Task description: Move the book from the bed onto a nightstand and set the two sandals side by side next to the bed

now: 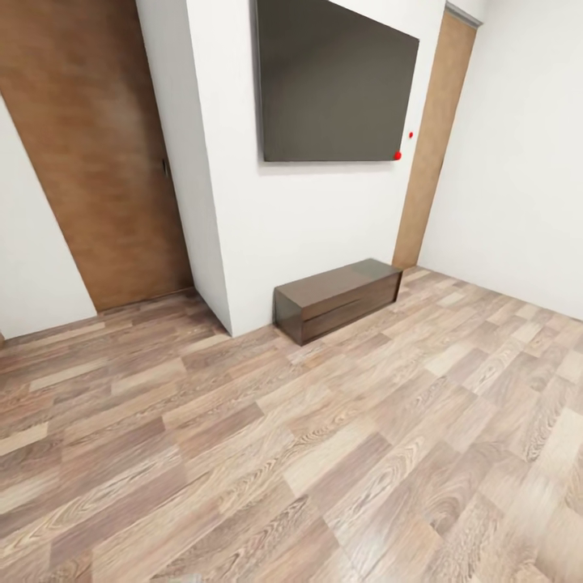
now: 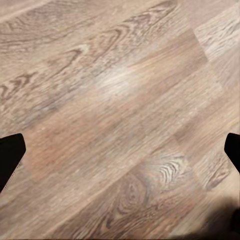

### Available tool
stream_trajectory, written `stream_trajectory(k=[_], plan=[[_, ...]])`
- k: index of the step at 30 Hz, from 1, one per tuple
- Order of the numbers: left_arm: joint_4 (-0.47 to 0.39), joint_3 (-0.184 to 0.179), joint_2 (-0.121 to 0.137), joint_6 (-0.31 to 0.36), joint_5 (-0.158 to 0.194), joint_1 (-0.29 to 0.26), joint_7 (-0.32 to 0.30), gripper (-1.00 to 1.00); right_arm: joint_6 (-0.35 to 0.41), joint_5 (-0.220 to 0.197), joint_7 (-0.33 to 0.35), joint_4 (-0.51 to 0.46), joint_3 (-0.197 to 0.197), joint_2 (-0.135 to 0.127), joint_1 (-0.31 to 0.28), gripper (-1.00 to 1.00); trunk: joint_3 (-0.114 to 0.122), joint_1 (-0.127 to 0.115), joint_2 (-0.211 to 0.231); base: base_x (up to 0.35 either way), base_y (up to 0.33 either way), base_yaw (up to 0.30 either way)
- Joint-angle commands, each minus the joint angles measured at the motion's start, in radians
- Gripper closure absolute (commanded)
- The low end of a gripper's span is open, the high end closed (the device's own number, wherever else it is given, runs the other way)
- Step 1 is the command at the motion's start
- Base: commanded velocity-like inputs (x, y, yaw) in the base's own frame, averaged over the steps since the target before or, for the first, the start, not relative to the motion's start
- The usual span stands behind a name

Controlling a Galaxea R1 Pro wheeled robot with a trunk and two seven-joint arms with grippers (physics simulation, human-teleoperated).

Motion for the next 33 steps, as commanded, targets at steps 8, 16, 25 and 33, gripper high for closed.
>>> stream_trajectory(k=[8,16,25,33], plan=[[0.012,-0.009,0.000,-0.005,0.008,-0.001,-0.001,-1.00,-0.006,-0.008,0.005,0.006,-0.001,0.000,-0.002,-1.00,-0.001,0.000,0.000,0.331,0.000,0.000],[0.012,-0.009,0.001,-0.006,0.008,-0.001,-0.001,-1.00,-0.006,-0.008,0.005,0.006,-0.001,0.000,-0.002,-1.00,-0.001,0.000,0.000,0.331,0.000,0.000],[0.012,-0.009,0.001,-0.006,0.008,-0.001,-0.001,-1.00,-0.006,-0.008,0.005,0.006,-0.001,0.000,-0.002,-1.00,-0.001,0.000,0.000,0.331,0.000,0.000],[0.012,-0.009,0.001,-0.005,0.008,-0.001,-0.001,-1.00,-0.006,-0.008,0.005,0.006,-0.001,0.000,-0.002,-1.00,-0.001,0.000,0.000,0.316,0.000,0.000]])
